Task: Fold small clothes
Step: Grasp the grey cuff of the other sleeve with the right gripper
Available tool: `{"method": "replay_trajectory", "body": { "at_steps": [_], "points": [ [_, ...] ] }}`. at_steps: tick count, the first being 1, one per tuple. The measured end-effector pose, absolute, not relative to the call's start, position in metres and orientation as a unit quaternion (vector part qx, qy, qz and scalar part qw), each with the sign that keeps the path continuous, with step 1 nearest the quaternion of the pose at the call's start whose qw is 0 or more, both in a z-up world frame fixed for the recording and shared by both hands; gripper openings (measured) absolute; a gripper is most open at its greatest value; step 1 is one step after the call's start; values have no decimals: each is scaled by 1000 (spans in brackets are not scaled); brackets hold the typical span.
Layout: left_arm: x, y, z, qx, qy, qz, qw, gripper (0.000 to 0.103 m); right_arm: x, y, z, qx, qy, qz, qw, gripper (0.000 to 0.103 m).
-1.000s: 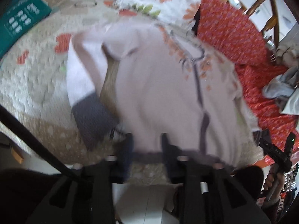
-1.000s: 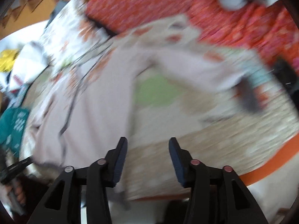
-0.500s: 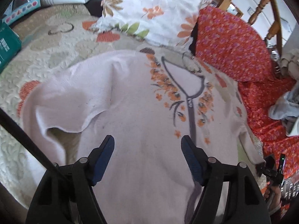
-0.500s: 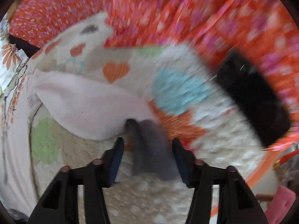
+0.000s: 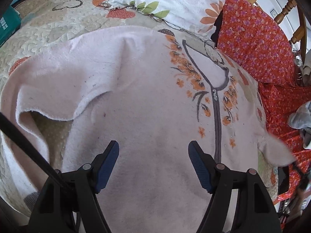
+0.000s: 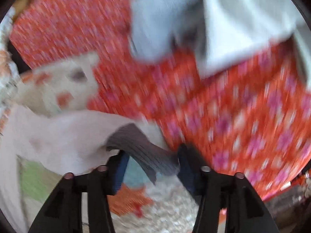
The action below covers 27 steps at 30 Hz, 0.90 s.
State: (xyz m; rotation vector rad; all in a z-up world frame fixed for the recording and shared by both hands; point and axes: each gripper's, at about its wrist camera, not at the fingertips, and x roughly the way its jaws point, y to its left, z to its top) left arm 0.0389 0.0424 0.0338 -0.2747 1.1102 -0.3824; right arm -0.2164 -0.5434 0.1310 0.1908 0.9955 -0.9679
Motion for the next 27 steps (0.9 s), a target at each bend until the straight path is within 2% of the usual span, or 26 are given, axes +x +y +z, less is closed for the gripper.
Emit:
{"method": "replay_trajectory", "body": {
  "at_steps": [2, 6, 10, 15, 18, 21, 23, 24, 25, 27],
  "points": [
    [38, 41, 34, -130, 523, -179, 823, 73, -236, -558, 109, 141, 464, -455, 747, 56],
    [38, 38, 33, -128, 523, -180, 823, 73, -268, -573, 95, 259, 422, -437, 751, 57],
    [37, 33, 34, -131, 523, -189, 821, 73, -279, -567, 82, 314, 403, -402, 760, 59],
    [36, 23, 37, -128, 517, -209, 820, 73, -276, -573, 54, 361, 392, -396, 747, 62],
    [35, 20, 39, -130, 513, -217, 820, 73, -268, -578, 55, 359, 367, -412, 753, 73],
    [33, 19, 44, -130, 503, -225, 824, 73, -249, -585, 53, 335, 368, -436, 750, 74],
    [31, 21, 48, -128, 495, -224, 830, 73, -232, -585, 53, 303, 390, -436, 752, 50],
    [31, 23, 49, -129, 492, -222, 832, 73, -224, -583, 53, 296, 400, -427, 755, 16],
    [30, 26, 51, -133, 489, -219, 834, 73, -218, -581, 55, 297, 405, -419, 757, 5],
    [33, 33, 54, -143, 488, -216, 834, 73, -206, -572, 68, 281, 401, -416, 766, 5]
  ]
}}
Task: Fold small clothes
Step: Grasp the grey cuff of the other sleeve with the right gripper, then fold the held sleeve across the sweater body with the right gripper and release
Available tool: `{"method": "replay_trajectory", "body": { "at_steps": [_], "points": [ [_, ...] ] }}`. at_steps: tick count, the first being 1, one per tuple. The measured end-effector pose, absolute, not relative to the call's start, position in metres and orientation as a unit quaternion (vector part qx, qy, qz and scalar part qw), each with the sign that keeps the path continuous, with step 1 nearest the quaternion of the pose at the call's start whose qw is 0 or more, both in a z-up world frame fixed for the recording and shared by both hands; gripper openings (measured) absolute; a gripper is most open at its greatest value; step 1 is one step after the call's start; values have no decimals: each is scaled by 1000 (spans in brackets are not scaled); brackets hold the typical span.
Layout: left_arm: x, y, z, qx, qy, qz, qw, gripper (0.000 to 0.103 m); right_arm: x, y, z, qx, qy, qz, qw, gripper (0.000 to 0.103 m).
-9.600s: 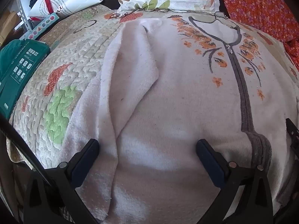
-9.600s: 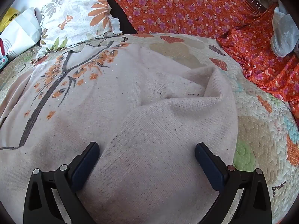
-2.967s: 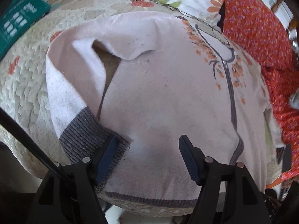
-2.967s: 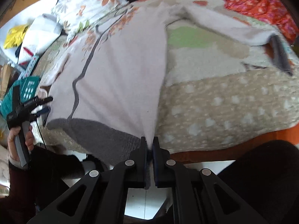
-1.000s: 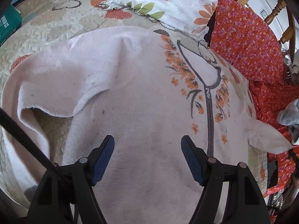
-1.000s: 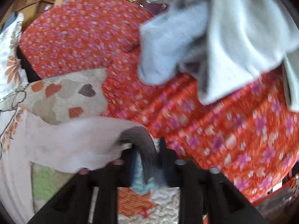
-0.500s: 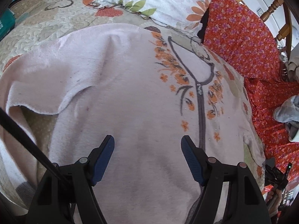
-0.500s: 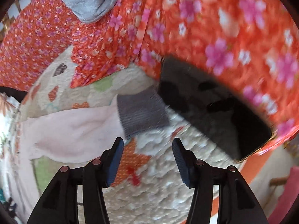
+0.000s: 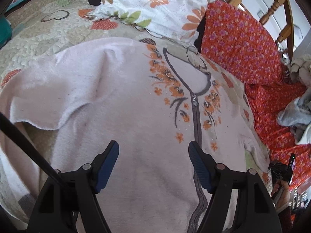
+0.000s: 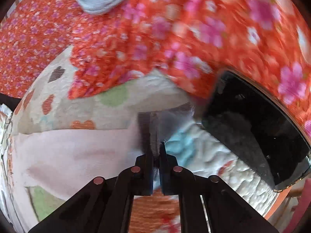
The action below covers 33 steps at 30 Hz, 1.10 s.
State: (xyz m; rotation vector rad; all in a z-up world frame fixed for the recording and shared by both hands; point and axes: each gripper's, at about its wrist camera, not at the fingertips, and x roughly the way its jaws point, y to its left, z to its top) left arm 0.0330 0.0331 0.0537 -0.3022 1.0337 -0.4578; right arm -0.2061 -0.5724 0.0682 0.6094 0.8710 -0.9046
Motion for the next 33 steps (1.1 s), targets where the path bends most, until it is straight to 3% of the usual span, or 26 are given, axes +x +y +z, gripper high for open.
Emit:
{"method": "replay_trajectory", "body": {
  "at_steps": [8, 14, 23, 33],
  "points": [
    [49, 89, 100, -177, 424, -156, 874, 73, -126, -490, 175, 190, 365, -319, 854, 5],
    [50, 139, 139, -188, 347, -82, 915, 75, -27, -399, 204, 167, 366, -213, 890, 5],
    [45, 206, 131, -262, 350, -37, 899, 77, 99, -230, 165, 144, 417, -72, 895, 5],
    [43, 249, 115, -322, 366, -4, 873, 77, 174, -103, 87, 95, 481, -8, 871, 5]
  ]
}}
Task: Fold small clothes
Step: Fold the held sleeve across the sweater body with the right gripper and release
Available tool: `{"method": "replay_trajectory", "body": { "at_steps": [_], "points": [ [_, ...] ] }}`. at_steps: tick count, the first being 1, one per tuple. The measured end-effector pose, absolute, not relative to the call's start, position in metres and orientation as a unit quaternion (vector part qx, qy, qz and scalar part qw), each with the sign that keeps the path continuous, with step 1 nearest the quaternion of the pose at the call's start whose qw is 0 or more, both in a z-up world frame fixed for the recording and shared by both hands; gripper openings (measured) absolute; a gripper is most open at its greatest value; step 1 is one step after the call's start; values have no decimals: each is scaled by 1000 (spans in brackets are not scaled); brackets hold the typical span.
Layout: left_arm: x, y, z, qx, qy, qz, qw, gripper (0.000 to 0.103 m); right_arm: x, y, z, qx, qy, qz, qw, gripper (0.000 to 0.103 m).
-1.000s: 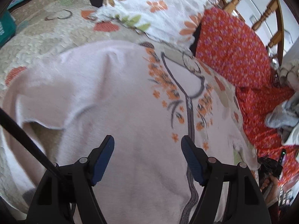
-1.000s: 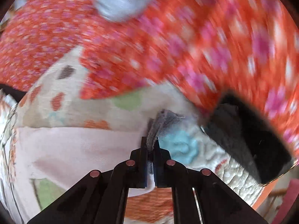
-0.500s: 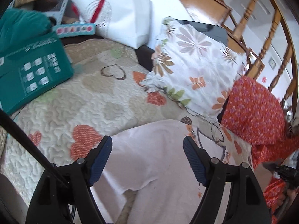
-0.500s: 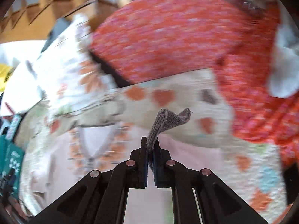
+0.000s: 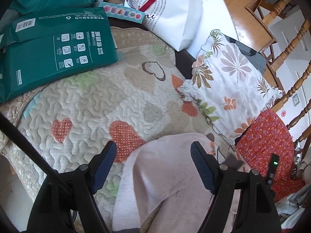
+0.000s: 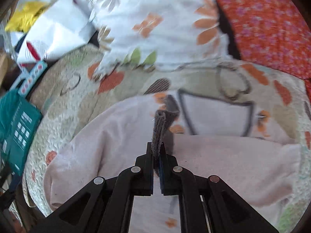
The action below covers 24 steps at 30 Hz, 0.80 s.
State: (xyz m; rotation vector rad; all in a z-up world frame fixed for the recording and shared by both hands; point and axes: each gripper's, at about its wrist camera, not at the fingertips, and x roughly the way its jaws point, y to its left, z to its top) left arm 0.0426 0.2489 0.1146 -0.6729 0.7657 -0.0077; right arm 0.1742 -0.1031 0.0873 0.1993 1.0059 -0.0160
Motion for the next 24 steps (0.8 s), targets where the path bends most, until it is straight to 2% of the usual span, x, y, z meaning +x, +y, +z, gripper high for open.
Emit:
{"method": "replay_trajectory", "body": {
  "at_steps": [8, 14, 16, 20, 24],
  "points": [
    [43, 263, 115, -332, 360, 19, 872, 77, 202, -66, 34, 79, 534, 10, 842, 6],
    [44, 273, 114, -332, 360, 42, 871, 77, 194, -49, 36, 77, 536, 54, 839, 10],
    [40, 284, 115, -333, 350, 69, 873, 77, 181, -46, 49, 83, 523, 75, 845, 15],
    [29, 311, 118, -344, 327, 128, 871, 77, 140, -27, 74, 83, 509, 157, 842, 19],
    [14, 340, 115, -373, 307, 180, 857, 77, 87, 12, 78, 57, 510, 252, 820, 40]
  ]
}}
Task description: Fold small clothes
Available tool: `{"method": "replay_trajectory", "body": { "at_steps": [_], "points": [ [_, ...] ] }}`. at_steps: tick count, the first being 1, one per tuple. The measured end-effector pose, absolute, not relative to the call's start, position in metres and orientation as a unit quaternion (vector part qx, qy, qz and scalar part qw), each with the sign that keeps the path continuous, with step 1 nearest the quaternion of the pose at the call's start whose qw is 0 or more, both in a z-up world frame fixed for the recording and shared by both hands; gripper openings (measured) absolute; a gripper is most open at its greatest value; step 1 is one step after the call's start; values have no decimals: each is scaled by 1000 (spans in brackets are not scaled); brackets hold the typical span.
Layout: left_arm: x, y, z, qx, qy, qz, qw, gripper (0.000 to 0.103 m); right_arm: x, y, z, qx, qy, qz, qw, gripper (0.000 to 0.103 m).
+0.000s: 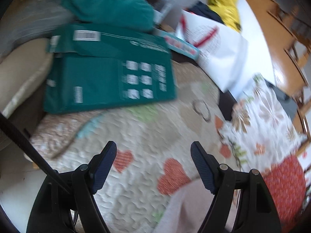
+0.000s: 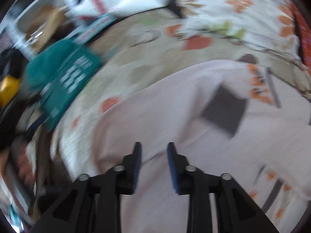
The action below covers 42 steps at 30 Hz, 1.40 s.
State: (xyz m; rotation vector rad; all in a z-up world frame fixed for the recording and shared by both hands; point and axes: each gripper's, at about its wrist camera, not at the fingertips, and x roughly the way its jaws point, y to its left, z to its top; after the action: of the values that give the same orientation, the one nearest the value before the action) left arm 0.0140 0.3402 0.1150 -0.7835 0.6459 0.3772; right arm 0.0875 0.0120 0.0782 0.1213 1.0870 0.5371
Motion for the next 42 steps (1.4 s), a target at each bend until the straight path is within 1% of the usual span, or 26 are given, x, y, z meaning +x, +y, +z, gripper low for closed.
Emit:
{"method": "replay_trajectory", "body": {
  "at_steps": [1, 5, 7, 11, 12, 13, 14, 15, 20, 23, 26, 28, 30, 33, 35, 42],
  "points": [
    [11, 346, 114, -380, 305, 187, 853, 77, 78, 21, 76, 48, 513, 268, 814, 43],
    [2, 363, 107, -410, 297, 205, 837, 77, 39, 59, 56, 13, 528, 317, 788, 45],
    [2, 364, 106, -414, 296, 207, 836, 77, 31, 68, 44, -4, 531, 320, 785, 50],
    [6, 361, 105, -408, 304, 197, 838, 77, 26, 89, 17, -41, 539, 304, 784, 50],
    [6, 360, 105, -406, 305, 196, 839, 77, 25, 92, 15, -50, 539, 298, 786, 48],
    [6, 359, 105, -405, 305, 195, 840, 77, 25, 94, 15, -56, 538, 293, 788, 26],
    [7, 358, 105, -403, 307, 193, 840, 77, 26, 95, 17, -51, 543, 299, 783, 12],
    [8, 358, 105, -402, 308, 192, 841, 77, 27, 94, 22, -42, 546, 301, 781, 5],
    [10, 354, 103, -400, 314, 186, 841, 77, 23, 79, 71, 7, 523, 315, 792, 5],
    [12, 346, 102, -393, 318, 179, 844, 77, 25, 47, 117, 54, 490, 318, 810, 5],
    [16, 335, 101, -382, 329, 166, 848, 77, 38, -8, 159, 126, 462, 301, 825, 5],
    [19, 328, 100, -377, 336, 155, 849, 77, 43, -51, 178, 158, 446, 269, 839, 5],
    [22, 318, 100, -370, 343, 147, 851, 77, 48, -90, 189, 161, 437, 220, 857, 5],
    [28, 300, 100, -351, 354, 131, 857, 77, 55, -148, 187, 152, 450, 137, 869, 5],
    [32, 288, 100, -337, 361, 119, 861, 77, 61, -186, 175, 137, 465, 70, 872, 5],
    [52, 237, 101, -280, 386, 82, 875, 77, 73, -300, 105, 121, 527, -107, 835, 5]
  ]
}}
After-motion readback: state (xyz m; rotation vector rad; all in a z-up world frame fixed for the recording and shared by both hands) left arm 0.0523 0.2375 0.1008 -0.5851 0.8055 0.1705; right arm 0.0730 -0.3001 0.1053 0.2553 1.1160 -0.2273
